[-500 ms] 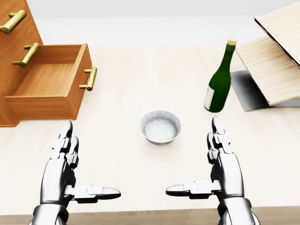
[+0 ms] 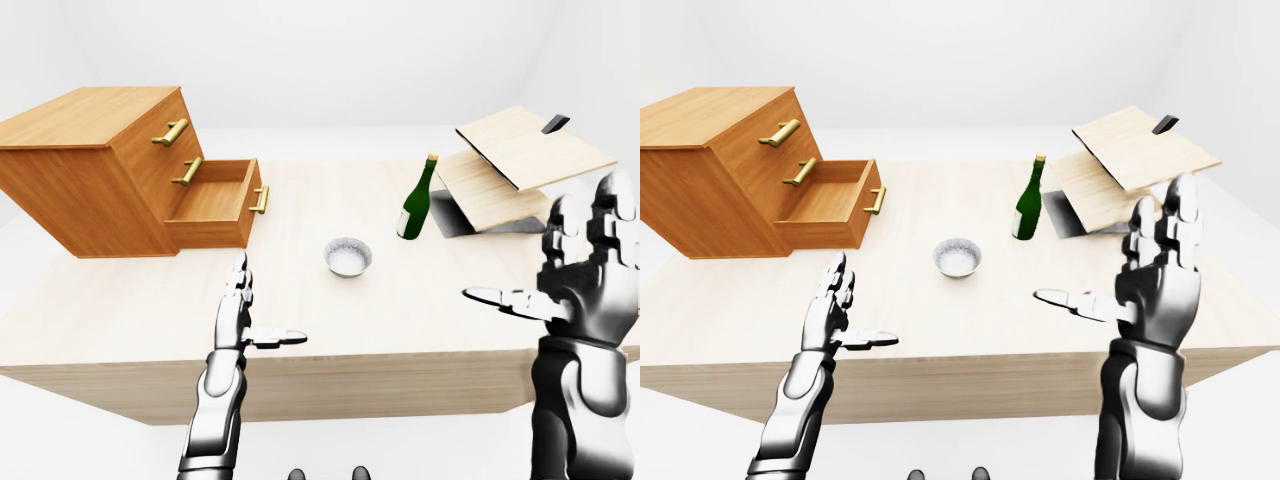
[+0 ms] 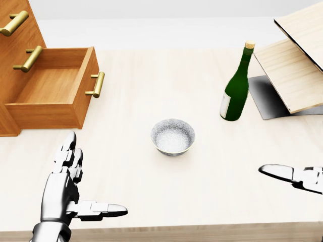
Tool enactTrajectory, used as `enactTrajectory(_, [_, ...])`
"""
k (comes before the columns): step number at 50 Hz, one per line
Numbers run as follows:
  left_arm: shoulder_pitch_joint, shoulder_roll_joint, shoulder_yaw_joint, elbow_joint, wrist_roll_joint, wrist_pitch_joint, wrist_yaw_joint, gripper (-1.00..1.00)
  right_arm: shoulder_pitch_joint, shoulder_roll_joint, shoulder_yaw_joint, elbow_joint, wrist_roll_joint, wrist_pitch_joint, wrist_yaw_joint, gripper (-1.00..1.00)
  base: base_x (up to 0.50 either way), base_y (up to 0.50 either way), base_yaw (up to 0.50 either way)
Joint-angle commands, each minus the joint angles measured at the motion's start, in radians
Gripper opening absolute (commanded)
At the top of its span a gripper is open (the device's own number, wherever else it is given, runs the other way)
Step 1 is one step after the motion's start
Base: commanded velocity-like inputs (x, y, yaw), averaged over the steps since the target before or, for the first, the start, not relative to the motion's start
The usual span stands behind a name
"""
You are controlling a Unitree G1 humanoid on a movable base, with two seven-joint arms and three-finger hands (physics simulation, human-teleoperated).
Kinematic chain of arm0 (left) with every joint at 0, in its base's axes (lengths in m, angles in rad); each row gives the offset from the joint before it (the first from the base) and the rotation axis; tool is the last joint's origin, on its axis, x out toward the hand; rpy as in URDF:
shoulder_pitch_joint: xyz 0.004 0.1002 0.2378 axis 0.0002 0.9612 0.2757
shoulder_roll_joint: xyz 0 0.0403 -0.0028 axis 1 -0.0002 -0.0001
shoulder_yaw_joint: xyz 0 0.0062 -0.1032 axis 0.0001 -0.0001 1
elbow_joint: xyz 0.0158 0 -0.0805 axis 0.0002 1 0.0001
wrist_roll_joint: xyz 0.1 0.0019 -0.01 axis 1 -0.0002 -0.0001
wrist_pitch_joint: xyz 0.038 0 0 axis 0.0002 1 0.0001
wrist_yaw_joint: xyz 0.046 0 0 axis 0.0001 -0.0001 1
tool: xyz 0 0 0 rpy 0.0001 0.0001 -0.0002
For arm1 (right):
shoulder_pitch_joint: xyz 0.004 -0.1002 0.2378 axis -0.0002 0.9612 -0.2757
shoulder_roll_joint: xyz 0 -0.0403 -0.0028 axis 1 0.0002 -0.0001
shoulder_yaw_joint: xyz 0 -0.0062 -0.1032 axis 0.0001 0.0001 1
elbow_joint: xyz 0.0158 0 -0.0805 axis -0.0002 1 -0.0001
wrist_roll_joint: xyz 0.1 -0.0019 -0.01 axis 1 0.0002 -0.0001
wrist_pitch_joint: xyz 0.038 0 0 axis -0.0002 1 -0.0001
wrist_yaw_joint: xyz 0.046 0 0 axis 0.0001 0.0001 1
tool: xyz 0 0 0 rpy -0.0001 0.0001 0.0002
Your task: Close the bottom drawer of the cabinet.
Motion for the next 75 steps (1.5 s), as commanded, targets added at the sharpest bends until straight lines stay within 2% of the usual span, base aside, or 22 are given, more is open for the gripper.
enactTrajectory(1, [0.000, 0.001, 0.000, -0.003, 0.001, 0.003, -0.003, 1.00, -0.010, -0.089, -0.410, -0.419, 0.279, 0.000, -0.054, 1.00, 0.00, 0.00, 0.00])
enactTrajectory(4, [0.003, 0.000, -0.001, -0.016, 0.002, 0.012, -0.003, 1.00, 0.008, -0.096, -0.488, -0.429, 0.359, 0.000, -0.066, 1.00, 0.00, 0.00, 0.00])
enactTrajectory(6, [0.000, 0.000, 0.000, -0.012, 0.001, 0.009, -0.003, 1.00, 0.015, -0.110, -0.505, -0.431, 0.391, 0.000, -0.081, 1.00, 0.00, 0.00, 0.00])
enactTrajectory(9, [0.003, -0.001, -0.004, 0.000, 0.005, -0.003, -0.003, 1.00, 0.028, -0.101, -0.464, -0.428, 0.380, 0.000, -0.077, 1.00, 0.00, 0.00, 0.00])
enactTrajectory(12, [0.004, -0.001, -0.005, -0.006, 0.009, 0.000, -0.002, 1.00, 0.033, -0.092, -0.430, -0.420, 0.338, 0.000, -0.061, 1.00, 0.00, 0.00, 0.00])
enactTrajectory(50, [0.004, -0.002, -0.004, 0.009, 0.009, -0.014, 0.001, 1.00, 0.050, -0.066, -0.438, -0.415, 0.324, 0.000, -0.016, 1.00, 0.10, 0.00, 0.00])
enactTrajectory(62, [0.004, 0.001, 0.001, -0.009, 0.003, 0.002, -0.001, 1.00, 0.048, -0.066, -0.434, -0.418, 0.324, 0.000, -0.017, 1.00, 0.16, 0.00, 0.00])
enactTrajectory(75, [0.003, 0.001, 0.001, -0.012, 0.003, 0.004, 0.000, 1.00, 0.044, -0.070, -0.432, -0.420, 0.325, 0.000, -0.018, 1.00, 0.16, 0.00, 0.00])
